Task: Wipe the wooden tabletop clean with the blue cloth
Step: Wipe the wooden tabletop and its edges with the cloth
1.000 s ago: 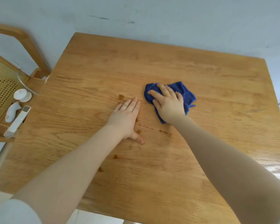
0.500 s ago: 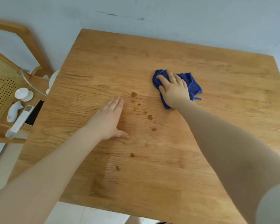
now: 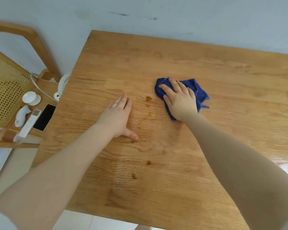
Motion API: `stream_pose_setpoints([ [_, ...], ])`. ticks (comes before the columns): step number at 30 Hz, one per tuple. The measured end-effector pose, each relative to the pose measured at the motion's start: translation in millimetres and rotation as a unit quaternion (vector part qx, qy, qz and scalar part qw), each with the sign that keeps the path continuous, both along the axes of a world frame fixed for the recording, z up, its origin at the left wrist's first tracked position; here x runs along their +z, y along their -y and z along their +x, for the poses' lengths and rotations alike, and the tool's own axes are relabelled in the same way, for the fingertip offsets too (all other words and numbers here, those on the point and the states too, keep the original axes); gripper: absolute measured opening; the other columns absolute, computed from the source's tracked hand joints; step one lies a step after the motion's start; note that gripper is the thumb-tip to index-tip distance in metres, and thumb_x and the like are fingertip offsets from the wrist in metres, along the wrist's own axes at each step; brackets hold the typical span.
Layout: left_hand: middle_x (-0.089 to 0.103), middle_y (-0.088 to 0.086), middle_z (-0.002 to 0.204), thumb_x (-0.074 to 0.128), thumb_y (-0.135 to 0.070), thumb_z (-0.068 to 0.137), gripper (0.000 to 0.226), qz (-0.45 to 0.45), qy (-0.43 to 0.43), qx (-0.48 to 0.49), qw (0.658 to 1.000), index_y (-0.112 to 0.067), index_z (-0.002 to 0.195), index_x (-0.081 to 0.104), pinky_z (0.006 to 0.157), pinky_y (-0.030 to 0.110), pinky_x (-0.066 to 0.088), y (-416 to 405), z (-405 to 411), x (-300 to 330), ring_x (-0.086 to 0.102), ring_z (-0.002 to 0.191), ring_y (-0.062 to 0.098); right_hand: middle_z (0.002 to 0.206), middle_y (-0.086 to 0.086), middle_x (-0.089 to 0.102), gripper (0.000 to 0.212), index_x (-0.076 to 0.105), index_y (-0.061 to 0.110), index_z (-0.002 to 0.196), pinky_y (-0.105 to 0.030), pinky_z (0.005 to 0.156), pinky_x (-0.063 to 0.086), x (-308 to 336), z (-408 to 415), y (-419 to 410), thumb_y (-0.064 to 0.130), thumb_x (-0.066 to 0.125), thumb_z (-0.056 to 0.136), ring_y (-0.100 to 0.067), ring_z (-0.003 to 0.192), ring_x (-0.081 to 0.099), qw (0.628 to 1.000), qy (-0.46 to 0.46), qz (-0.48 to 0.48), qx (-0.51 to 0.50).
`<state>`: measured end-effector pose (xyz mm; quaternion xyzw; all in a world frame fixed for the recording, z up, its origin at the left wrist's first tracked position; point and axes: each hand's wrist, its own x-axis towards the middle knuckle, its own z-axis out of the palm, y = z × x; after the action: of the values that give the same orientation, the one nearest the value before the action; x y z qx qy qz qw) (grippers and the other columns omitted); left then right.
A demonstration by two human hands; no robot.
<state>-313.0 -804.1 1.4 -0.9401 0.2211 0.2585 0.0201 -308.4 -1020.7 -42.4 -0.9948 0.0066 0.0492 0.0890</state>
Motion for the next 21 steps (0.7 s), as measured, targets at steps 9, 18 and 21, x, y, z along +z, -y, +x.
stream_pose_setpoints([
  [9, -0.021, 0.006, 0.155, 0.071, -0.068, 0.054, 0.137, -0.025, -0.006, 0.015, 1.000, -0.013, 0.148, -0.012, 0.117, 0.033, 0.003, -4, -4, -6, -0.011, 0.145, 0.020, 0.140, -0.005, 0.048, 0.043, 0.056, 0.032, 0.123, -0.049, 0.098, 0.037, -8, -57, -33, 0.037, 0.031, 0.089, -0.032, 0.124, 0.048, 0.991, 0.046, 0.016, 0.125],
  [18, -0.023, 0.005, 0.155, 0.071, -0.068, 0.055, 0.137, -0.018, 0.008, 0.014, 1.000, -0.013, 0.148, -0.014, 0.116, 0.032, 0.001, -1, -3, -10, -0.012, 0.145, 0.018, 0.156, 0.001, 0.017, 0.040, 0.033, 0.040, 0.139, -0.042, 0.110, 0.014, -4, 38, -32, 0.038, 0.029, 0.100, -0.024, 0.141, 0.016, 0.999, 0.017, -0.003, 0.033],
  [21, -0.023, 0.004, 0.155, 0.072, -0.067, 0.055, 0.137, -0.022, -0.002, 0.029, 0.999, -0.012, 0.147, -0.014, 0.119, 0.034, 0.002, 0, 0, -9, -0.012, 0.144, 0.018, 0.156, -0.002, 0.013, 0.042, 0.030, 0.038, 0.141, -0.044, 0.111, 0.012, -5, 31, -45, 0.031, 0.032, 0.100, -0.027, 0.142, 0.014, 0.999, 0.007, -0.021, 0.039],
])
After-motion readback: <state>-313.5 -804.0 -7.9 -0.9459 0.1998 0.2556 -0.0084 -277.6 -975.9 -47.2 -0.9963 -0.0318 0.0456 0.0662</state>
